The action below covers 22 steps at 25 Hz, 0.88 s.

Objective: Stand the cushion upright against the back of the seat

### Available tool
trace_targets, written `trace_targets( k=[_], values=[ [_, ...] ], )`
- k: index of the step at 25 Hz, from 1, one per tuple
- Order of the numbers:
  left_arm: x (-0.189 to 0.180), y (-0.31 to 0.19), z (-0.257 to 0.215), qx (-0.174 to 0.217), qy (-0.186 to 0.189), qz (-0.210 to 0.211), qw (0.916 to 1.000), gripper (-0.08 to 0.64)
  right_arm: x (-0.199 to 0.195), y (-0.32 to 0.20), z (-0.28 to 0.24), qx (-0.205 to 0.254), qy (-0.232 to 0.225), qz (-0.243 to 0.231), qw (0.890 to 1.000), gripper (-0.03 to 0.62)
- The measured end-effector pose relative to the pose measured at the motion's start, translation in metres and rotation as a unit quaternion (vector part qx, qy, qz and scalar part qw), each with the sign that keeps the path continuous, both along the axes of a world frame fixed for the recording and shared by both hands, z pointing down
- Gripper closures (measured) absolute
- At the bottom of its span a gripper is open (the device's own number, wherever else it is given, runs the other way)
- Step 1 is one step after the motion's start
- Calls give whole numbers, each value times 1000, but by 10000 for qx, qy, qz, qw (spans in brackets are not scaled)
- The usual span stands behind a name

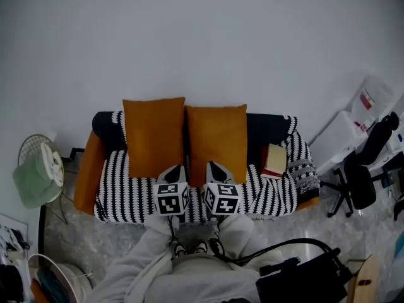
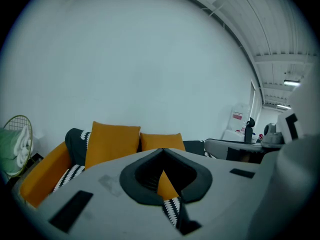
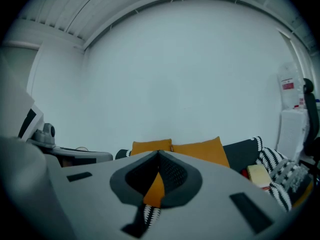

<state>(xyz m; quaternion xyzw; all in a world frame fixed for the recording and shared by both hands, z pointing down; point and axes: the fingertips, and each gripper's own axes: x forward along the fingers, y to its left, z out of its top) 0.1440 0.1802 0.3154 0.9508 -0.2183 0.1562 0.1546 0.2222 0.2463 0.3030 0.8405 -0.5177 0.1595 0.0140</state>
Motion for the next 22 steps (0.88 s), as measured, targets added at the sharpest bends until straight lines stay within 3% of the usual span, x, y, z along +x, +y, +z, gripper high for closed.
trace_targets(
  k=[22],
  values=[
    [2, -8, 5, -86, -32, -63, 9999, 554, 7, 4, 4, -197, -49, 51, 9998, 531]
  ],
)
